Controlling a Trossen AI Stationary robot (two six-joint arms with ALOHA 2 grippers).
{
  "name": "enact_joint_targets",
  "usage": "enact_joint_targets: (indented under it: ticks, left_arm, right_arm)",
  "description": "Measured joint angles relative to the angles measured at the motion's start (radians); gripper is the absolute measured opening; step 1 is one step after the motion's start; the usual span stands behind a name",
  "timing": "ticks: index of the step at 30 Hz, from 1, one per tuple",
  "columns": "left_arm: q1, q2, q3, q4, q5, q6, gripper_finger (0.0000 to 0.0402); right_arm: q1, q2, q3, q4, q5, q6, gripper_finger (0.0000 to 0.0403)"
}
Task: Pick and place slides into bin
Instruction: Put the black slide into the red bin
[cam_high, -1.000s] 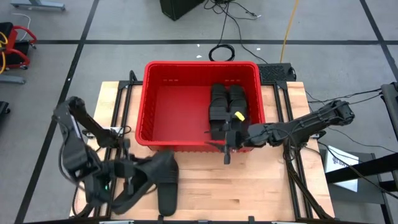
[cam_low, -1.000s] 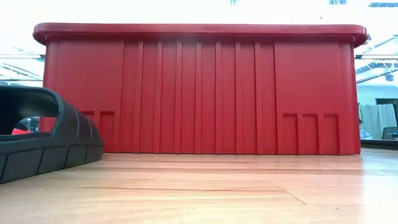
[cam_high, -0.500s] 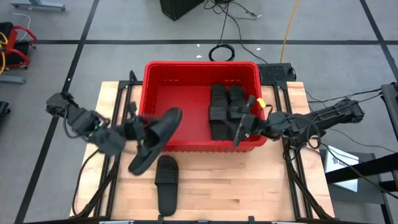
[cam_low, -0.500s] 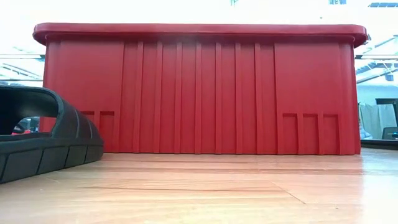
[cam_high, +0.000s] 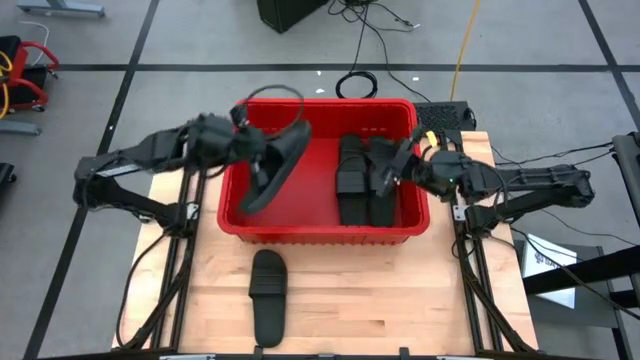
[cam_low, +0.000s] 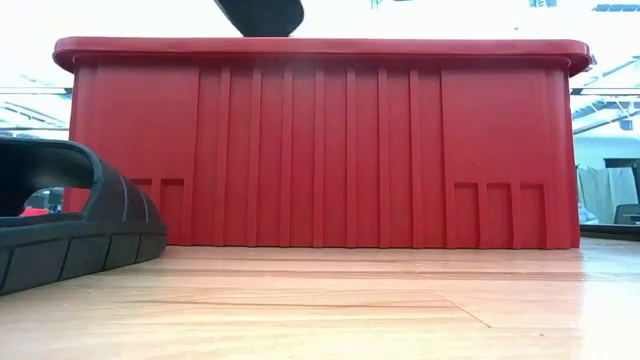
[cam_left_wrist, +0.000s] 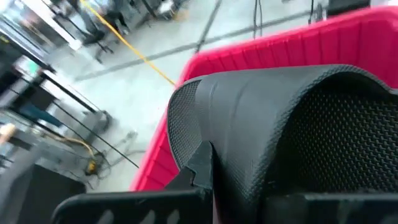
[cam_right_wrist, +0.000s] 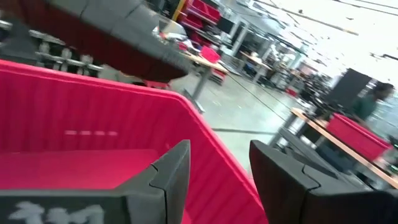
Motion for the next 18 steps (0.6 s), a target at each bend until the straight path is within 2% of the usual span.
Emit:
enact_joint_targets:
  ticks: [3,5,12,18]
  left_arm:
    - [0.103,0.048,-0.001,0.015,0.112,0.022,0.0021]
    - [0.151,0.090,-0.005,0.019,0.147,0.031,0.0021]
    - [0.216,0.243,-0.037,0.073,0.125,0.089,0.0021]
    - [0.224,0.339,-0.083,0.179,0.065,0.147,0.0021]
  right_arm:
    - [-0.043,0.003,0.000,-0.017,-0.001,0.001,0.0155]
    - [-0.065,0.004,0.000,-0.031,-0.007,0.001,0.0155]
    - [-0.136,0.005,0.000,-0.060,-0.185,0.028,0.0155]
    - [-0.175,0.006,-0.032,-0.035,-0.212,0.024,0.0155]
